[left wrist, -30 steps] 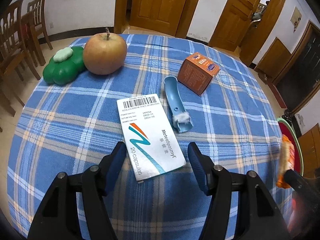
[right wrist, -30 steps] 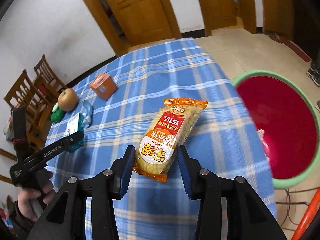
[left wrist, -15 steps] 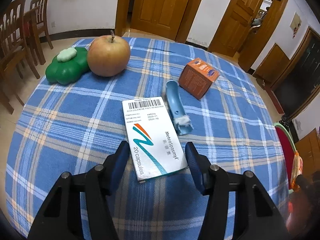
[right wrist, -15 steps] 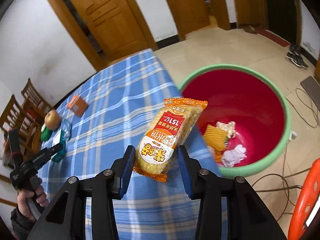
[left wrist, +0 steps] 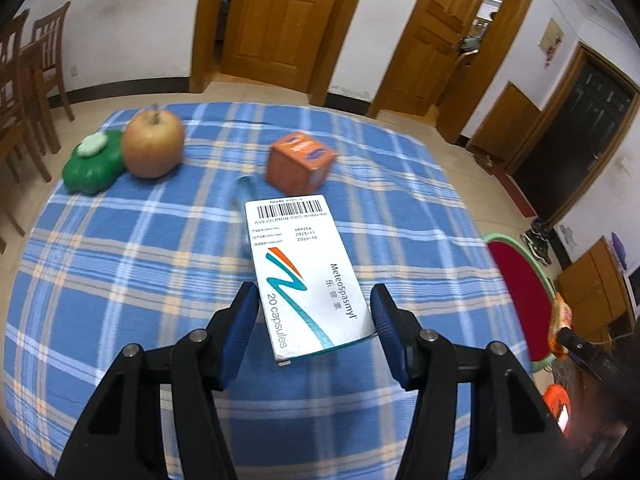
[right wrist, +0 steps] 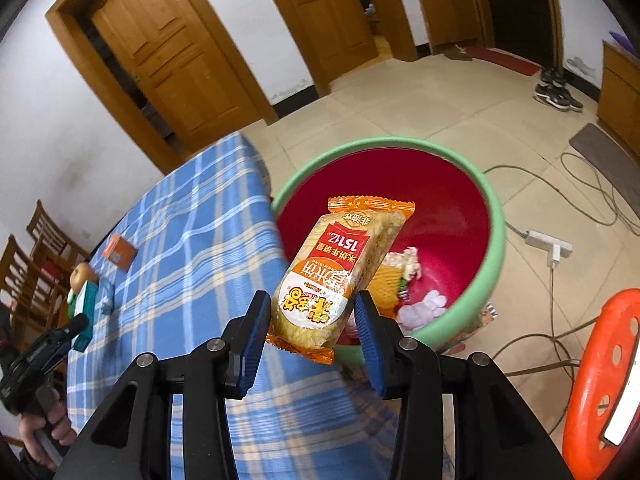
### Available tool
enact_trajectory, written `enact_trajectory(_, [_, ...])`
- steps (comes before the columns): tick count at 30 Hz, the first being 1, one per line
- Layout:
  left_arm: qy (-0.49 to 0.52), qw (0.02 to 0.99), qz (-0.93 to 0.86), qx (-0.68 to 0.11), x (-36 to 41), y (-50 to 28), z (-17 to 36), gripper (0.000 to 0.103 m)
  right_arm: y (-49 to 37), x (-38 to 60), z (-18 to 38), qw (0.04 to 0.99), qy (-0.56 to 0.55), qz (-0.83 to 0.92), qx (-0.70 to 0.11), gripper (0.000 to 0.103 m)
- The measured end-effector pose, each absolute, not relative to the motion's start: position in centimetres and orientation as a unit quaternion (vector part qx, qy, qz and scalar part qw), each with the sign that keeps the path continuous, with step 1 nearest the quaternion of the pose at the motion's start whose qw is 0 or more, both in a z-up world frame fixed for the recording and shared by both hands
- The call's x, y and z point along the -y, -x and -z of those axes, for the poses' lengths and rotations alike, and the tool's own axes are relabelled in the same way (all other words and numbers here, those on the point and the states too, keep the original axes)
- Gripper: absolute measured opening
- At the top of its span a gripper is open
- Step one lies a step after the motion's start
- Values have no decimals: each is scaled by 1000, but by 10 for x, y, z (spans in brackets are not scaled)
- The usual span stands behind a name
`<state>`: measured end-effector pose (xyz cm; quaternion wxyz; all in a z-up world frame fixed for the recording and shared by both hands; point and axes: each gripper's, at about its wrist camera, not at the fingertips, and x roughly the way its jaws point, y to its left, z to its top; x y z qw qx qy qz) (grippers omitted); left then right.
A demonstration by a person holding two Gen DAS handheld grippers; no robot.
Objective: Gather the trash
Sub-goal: 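Open the right gripper to drop the snack bag into the bucket, then open the left gripper to drop the medicine box into the bucket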
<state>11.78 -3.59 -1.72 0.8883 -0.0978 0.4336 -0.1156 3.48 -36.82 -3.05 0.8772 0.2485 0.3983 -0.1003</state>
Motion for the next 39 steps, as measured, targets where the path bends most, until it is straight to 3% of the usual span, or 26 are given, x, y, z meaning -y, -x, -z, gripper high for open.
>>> enact_trajectory(21, [21, 874, 230, -427, 162, -117, -2, 58, -40, 420, 50, 869, -265, 135, -396, 46])
enact_trajectory(39, [-43, 843, 314, -434, 266, -108, 17, 58, -3, 433, 24, 875, -267, 151, -373, 47])
